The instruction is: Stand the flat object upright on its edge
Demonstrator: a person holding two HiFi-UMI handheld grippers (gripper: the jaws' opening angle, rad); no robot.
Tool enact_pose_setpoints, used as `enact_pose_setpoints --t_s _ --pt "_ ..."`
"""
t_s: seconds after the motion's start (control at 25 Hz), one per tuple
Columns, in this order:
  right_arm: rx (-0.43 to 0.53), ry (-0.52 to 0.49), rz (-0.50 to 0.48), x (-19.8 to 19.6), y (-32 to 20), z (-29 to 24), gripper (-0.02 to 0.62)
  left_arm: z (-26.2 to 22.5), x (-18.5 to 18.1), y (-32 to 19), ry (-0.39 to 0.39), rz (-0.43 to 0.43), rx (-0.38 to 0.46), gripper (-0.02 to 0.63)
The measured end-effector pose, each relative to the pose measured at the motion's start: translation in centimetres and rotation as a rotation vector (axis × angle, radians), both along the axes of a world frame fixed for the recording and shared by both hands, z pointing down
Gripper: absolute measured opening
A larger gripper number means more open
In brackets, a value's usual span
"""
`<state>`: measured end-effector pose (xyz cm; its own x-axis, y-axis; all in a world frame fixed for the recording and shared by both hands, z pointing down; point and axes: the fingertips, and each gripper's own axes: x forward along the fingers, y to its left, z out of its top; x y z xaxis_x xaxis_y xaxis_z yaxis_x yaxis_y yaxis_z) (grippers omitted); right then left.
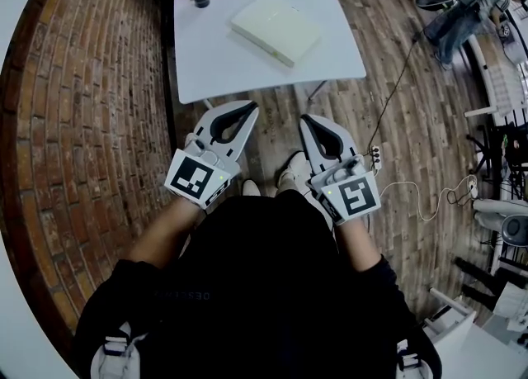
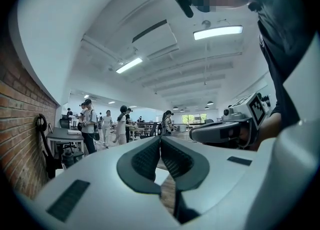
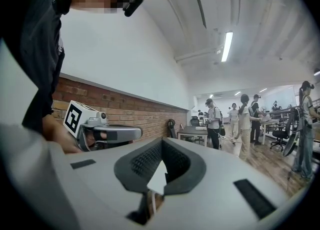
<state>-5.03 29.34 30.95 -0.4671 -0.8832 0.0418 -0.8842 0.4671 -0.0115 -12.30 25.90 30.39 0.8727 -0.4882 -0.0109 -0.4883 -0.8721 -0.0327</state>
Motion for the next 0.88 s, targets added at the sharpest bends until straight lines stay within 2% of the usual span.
enact_pose_setpoints --t_s 0.44,0.88 --pt "-0.025 -0.010 -0.080 1.5 -4.1 0.9 0.008 0.9 1.4 -3.1 -0.029 -0.074 -0.026 0.021" --pt "-0.027 0.002 -0.124 4.7 -9.3 1.0 0.009 1.4 5.3 -7.1 -0.052 -0.092 -0.038 0.021"
